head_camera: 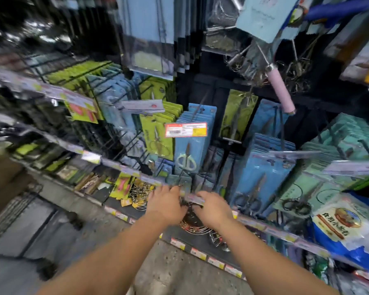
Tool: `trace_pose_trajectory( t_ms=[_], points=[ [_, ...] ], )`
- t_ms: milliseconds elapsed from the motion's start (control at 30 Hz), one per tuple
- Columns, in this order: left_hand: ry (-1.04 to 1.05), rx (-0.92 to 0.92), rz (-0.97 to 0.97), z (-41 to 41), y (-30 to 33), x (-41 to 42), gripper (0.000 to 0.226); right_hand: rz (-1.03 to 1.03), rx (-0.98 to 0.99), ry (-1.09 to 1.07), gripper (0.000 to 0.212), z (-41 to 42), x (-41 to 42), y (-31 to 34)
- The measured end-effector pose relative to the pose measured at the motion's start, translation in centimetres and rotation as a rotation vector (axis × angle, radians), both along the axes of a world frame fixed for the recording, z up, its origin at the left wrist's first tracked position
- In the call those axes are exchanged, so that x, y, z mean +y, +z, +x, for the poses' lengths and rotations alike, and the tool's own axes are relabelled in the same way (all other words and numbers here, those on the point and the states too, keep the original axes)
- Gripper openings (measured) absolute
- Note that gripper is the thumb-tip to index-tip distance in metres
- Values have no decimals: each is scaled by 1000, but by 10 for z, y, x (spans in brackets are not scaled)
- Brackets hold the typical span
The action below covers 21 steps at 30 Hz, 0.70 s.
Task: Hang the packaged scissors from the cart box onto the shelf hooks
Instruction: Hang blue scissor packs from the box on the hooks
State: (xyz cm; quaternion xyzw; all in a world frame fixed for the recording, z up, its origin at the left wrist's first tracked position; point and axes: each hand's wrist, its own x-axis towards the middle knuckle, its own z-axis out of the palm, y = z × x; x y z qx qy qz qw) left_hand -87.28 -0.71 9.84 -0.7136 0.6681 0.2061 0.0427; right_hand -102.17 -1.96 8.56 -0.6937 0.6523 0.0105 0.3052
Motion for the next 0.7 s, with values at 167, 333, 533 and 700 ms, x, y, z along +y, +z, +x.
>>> trace_pose_trajectory(
  t_ms=[167,333,533,700],
  points=[
    [123,-23,-26,76,2,16,63,-96,49,204,43,82,-12,12],
    [267,-25,-58,175,6,35,64,-158,58,385,40,191,-12,18],
    [422,-35,-78,300,11,62,52,-207,39,527,40,327,-3,27],
    [533,-73,-93,390,23,90,55,-220,7,643,40,428,10,34]
  ],
)
